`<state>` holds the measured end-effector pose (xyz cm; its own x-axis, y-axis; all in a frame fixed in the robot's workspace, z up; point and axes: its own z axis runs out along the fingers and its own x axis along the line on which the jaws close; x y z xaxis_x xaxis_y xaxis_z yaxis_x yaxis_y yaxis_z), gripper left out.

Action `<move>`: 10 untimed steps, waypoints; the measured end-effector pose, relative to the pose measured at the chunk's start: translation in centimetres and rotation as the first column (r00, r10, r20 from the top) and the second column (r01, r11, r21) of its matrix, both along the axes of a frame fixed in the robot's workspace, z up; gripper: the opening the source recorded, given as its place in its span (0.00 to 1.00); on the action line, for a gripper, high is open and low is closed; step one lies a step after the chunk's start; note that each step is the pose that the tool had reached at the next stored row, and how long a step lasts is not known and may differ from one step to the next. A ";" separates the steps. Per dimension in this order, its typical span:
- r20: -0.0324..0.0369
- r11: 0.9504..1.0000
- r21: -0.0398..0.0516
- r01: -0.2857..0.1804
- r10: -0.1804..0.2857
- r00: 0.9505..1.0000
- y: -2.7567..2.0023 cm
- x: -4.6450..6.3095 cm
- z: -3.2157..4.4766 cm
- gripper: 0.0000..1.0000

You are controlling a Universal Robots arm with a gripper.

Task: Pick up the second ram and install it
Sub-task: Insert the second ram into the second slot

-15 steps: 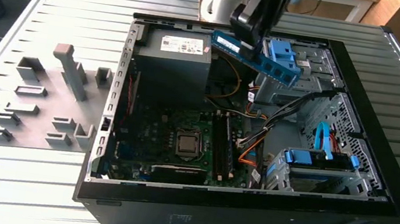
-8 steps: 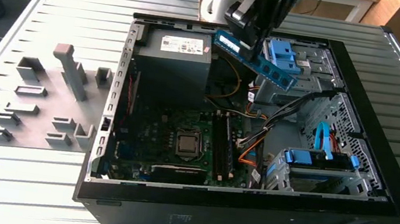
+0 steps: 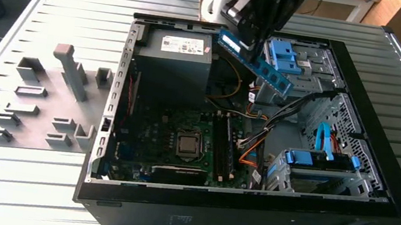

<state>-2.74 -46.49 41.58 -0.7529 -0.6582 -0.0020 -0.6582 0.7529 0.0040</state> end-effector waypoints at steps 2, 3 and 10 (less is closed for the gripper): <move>0.000 1.000 -0.001 0.030 -0.030 1.000 0.00 0.0 -0.03 0.14; 0.000 0.999 -0.001 0.046 -0.046 0.999 0.00 0.0 -0.04 0.14; 0.000 0.993 -0.003 0.117 -0.117 0.993 0.00 0.0 -0.09 0.14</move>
<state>-2.75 -46.49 41.49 -0.8245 -0.5658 -0.0003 -0.5658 0.8245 0.0018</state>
